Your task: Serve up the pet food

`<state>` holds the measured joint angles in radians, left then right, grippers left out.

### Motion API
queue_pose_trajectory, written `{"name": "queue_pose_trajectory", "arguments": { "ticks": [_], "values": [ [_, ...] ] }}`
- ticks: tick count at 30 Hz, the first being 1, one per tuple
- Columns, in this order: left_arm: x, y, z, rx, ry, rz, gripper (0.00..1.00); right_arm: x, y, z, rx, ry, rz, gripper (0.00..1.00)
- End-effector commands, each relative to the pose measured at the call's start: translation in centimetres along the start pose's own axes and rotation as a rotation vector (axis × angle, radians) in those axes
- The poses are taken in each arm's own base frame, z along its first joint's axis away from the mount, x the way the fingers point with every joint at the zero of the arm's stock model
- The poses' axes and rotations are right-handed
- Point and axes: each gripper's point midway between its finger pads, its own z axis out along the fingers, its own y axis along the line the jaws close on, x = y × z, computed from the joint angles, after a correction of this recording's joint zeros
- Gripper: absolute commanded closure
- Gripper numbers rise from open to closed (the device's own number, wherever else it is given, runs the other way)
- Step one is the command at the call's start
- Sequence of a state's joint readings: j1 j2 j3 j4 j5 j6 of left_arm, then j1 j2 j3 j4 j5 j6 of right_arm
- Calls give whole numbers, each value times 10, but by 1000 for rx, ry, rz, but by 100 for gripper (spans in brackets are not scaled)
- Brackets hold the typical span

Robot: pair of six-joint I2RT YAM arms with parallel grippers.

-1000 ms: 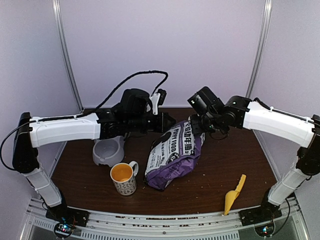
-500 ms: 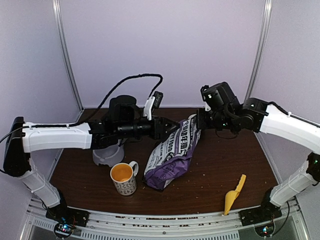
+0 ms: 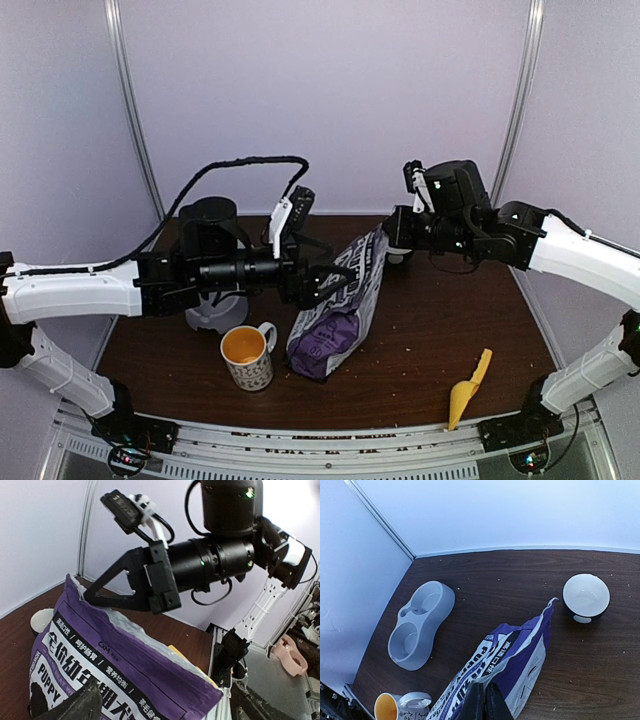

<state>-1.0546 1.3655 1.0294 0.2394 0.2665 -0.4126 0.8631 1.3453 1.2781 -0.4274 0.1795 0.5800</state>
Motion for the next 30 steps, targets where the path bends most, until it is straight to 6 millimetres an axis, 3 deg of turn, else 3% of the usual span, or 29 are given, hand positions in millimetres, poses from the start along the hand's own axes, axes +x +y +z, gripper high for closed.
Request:
{"name": "queue_pose_trajectory", "arguments": {
  "ticks": [1,4,9,13,21,25,27,30],
  "values": [
    [15,1,-3,-101,79,123,8,-17,8,-2,-48,-56,40,100],
    [27,9,-4,-180,112,132,5,-19,9,-3,-52,-61,58,100],
    [44,6,6,-258,161,195,3,-18,8,-2,-47,-55,76,100],
    [44,9,11,-315,150,208,9,-16,9,1,-50,-47,84,100],
    [42,3,18,-366,157,284,62,-17,8,1,-36,-39,89,100],
    [35,14,12,-470,147,267,91,-17,7,-4,-46,-46,97,99],
    [31,22,6,-530,130,242,99,-17,8,-8,-60,-50,98,88],
    [20,31,-1,-610,98,222,100,-19,9,-19,-86,-50,95,65]
  ]
}}
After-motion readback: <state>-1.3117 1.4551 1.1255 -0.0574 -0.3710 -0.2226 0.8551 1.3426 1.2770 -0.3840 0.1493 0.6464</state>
